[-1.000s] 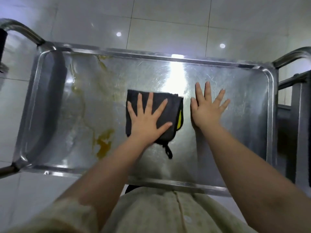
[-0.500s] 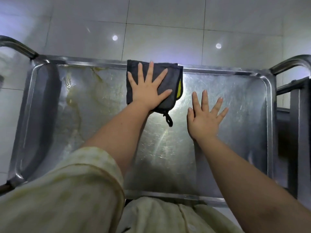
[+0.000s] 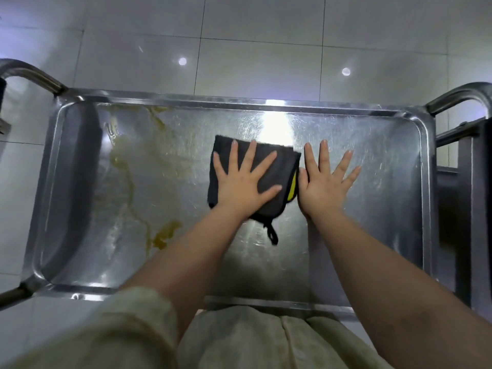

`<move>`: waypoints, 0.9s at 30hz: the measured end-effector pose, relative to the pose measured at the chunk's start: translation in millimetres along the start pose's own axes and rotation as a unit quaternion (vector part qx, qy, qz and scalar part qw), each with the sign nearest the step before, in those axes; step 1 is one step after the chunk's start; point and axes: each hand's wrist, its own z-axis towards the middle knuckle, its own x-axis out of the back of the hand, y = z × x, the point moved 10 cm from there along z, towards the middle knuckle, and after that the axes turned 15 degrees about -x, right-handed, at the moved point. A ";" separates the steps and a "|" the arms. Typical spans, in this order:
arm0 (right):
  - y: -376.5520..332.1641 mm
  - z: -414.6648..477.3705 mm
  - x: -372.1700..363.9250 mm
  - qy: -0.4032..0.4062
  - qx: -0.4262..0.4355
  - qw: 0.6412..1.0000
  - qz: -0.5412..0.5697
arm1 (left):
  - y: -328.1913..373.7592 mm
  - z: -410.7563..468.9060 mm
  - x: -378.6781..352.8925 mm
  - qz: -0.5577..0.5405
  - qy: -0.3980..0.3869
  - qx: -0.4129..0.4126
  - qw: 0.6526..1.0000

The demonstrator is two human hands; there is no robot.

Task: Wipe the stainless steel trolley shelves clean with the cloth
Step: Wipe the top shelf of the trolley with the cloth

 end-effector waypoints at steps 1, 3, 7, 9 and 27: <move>0.0 -0.4 0.1 0.001 0.001 1.000 0.001 | -8.5 18.6 5.0 -0.008 -0.004 0.011 1.000; -0.2 -0.6 0.6 0.005 0.003 1.000 0.000 | -22.6 49.4 13.5 -0.017 -0.014 0.039 0.999; 0.5 -1.0 0.4 0.001 0.003 1.000 0.000 | -33.9 67.9 21.9 -0.020 -0.017 0.050 0.998; 1.0 -0.4 0.3 -0.003 0.002 1.000 -0.006 | -46.6 56.0 21.8 -0.012 -0.011 0.055 0.998; -88.5 -31.6 -3.8 -0.048 0.090 0.995 0.001 | -128.0 -40.2 10.9 -0.012 0.033 0.139 0.990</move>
